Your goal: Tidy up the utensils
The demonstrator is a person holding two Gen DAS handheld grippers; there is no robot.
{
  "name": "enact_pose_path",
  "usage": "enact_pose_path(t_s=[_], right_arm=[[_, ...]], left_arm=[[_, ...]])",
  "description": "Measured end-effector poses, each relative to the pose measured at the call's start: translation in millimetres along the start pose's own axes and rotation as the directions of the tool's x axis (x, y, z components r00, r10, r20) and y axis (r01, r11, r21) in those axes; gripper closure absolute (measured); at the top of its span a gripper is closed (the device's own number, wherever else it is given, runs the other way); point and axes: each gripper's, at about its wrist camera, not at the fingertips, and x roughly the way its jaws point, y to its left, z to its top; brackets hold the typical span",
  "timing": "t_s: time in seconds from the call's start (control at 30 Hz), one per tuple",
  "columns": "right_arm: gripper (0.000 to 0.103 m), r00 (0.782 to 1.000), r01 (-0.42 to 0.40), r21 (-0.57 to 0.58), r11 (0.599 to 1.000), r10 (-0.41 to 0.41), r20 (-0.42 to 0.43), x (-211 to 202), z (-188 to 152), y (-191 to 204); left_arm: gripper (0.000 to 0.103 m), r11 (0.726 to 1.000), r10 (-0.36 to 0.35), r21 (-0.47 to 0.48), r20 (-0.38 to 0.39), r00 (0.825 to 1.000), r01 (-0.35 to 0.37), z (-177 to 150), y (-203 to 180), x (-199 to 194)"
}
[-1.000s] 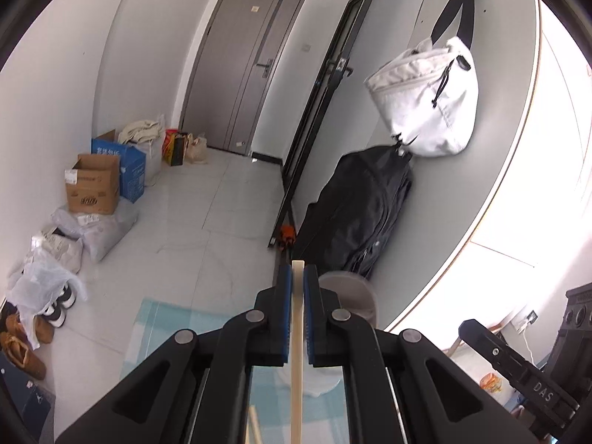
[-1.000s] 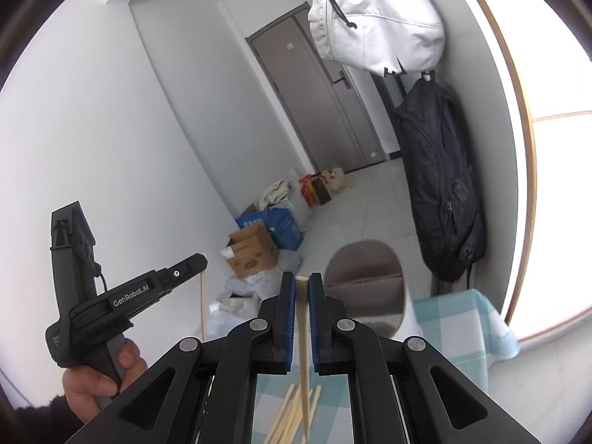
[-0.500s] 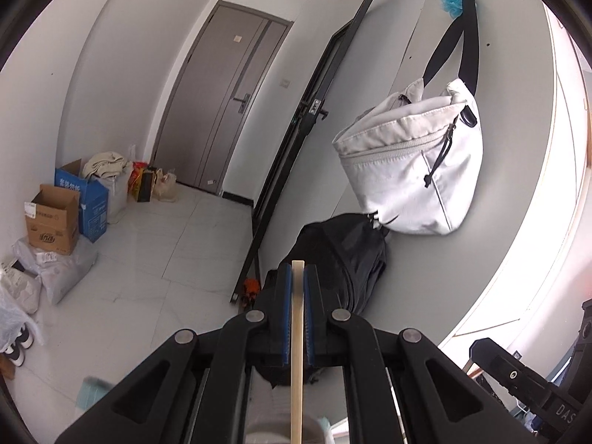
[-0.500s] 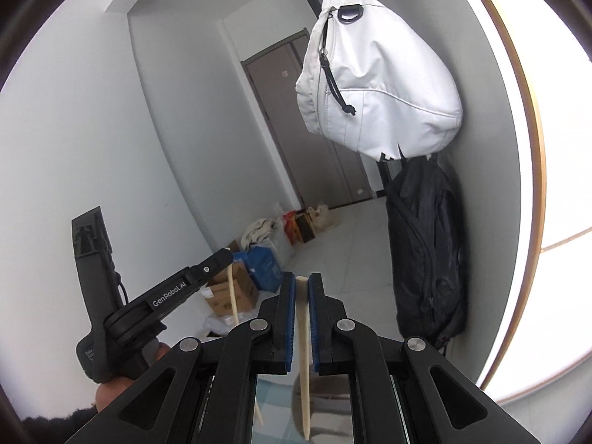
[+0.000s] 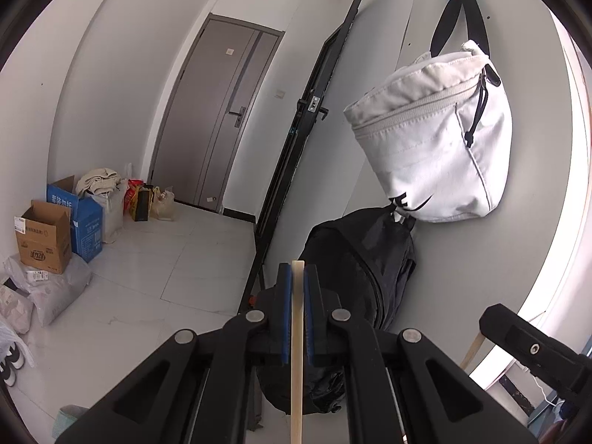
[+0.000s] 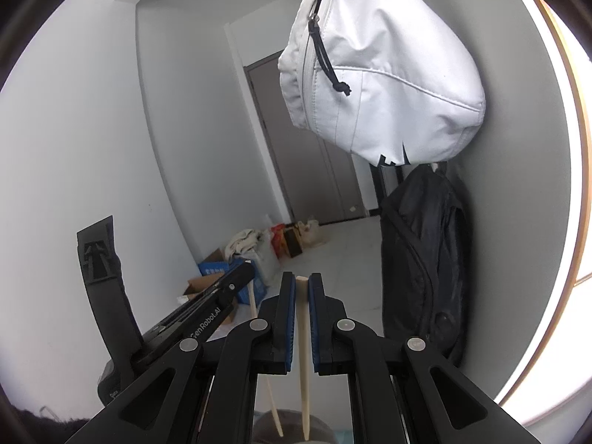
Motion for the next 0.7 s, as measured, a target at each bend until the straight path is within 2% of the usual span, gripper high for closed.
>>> enact_pose_path(t_s=[0.33, 0.4, 0.53, 0.7], right_arm=[[0.097, 0.999, -0.030, -0.024, 0.999, 0.029, -0.037, 10, -30, -3], [0.097, 0.999, -0.025, -0.029, 0.999, 0.024, -0.040, 11, -35, -4], [0.097, 0.998, -0.027, -0.010, 1.000, 0.026, -0.061, 10, -45, -8], [0.097, 0.995, -0.032, 0.001, 0.999, 0.032, -0.092, 7, -57, -10]], left_arm=[[0.101, 0.992, -0.057, 0.115, 0.105, 0.993, 0.044, -18, -14, -14], [0.101, 0.989, -0.067, 0.140, 0.106, 0.992, 0.052, -22, -18, -11], [0.101, 0.978, -0.100, 0.190, 0.061, 0.993, 0.087, -32, -24, -13], [0.101, 0.969, -0.141, 0.204, -0.012, 0.990, 0.140, -36, -22, -19]])
